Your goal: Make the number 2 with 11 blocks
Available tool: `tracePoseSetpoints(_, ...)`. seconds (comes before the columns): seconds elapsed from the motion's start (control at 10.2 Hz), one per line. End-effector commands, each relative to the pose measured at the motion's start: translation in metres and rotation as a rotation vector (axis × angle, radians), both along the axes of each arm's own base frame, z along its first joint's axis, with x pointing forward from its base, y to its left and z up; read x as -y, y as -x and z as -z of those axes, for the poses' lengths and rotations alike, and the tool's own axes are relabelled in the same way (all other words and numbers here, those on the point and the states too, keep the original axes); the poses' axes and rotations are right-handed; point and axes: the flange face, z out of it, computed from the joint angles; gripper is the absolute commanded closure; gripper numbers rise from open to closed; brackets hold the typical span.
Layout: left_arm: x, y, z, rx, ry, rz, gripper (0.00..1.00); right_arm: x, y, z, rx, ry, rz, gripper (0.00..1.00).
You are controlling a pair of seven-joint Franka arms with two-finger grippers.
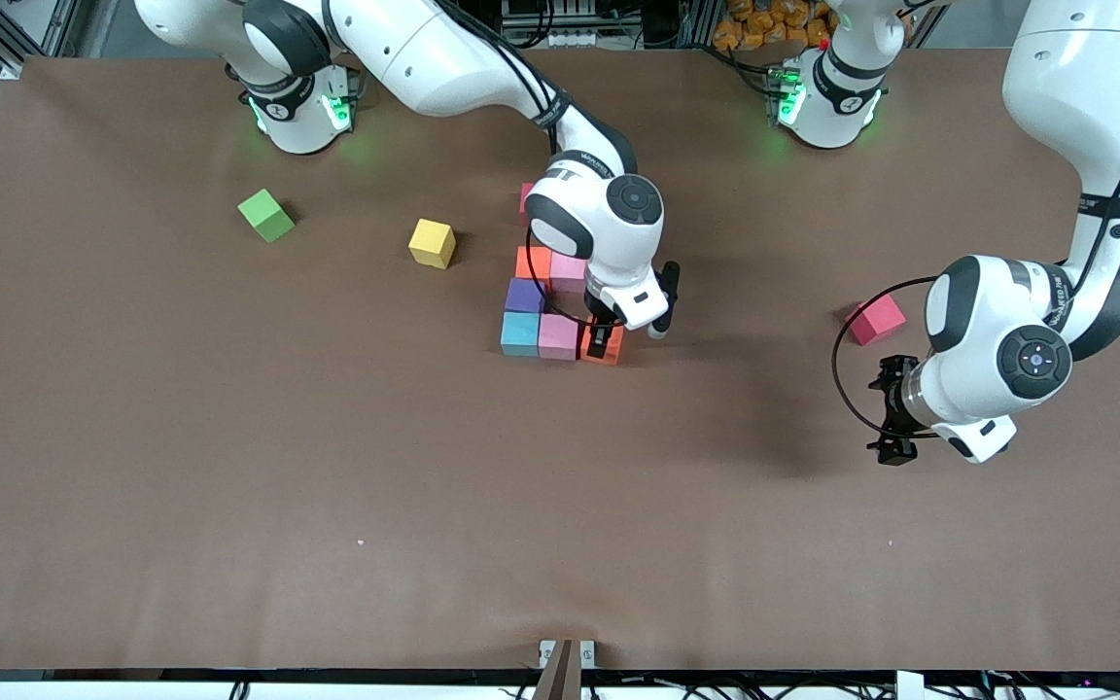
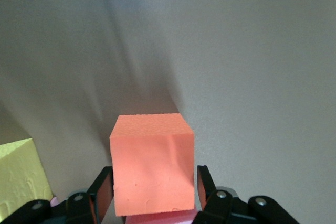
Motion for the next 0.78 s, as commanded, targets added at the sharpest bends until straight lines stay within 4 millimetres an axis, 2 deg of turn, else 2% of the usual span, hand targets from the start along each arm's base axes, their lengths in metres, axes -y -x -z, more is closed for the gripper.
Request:
tracePoseSetpoints(0.0, -0.005, -0.005, -0.028, 0.042, 0.002, -0.002, 0.00, 0.009, -0.004, 0.005, 0.022, -0.020, 0.005, 0.29)
tracePoseSetpoints(0.1, -0.011, -0.006, -0.044, 0.066, -0.001, 0.014, 0.00, 0.009, -0.002, 0.010, 0.027, -0.040, 0.011, 0.31)
tracePoseSetpoints(0.29, -0.035, -0.008, -0.079, 0.113, -0.014, 0.056, 0.00, 0.010, -0.001, 0.013, 0.022, -0.041, 0.015, 0.32)
tracePoseSetpoints(0.49, -0.035, -0.008, -0.102, 0.120, -0.021, 0.147, 0.00, 0.010, -0.001, 0.011, 0.022, -0.039, 0.015, 0.34)
tracePoseSetpoints(0.69, -0.032, -0.009, -0.116, 0.093, -0.025, 0.197, 0.00, 0.010, -0.001, 0.008, 0.025, -0.034, 0.001, 0.38)
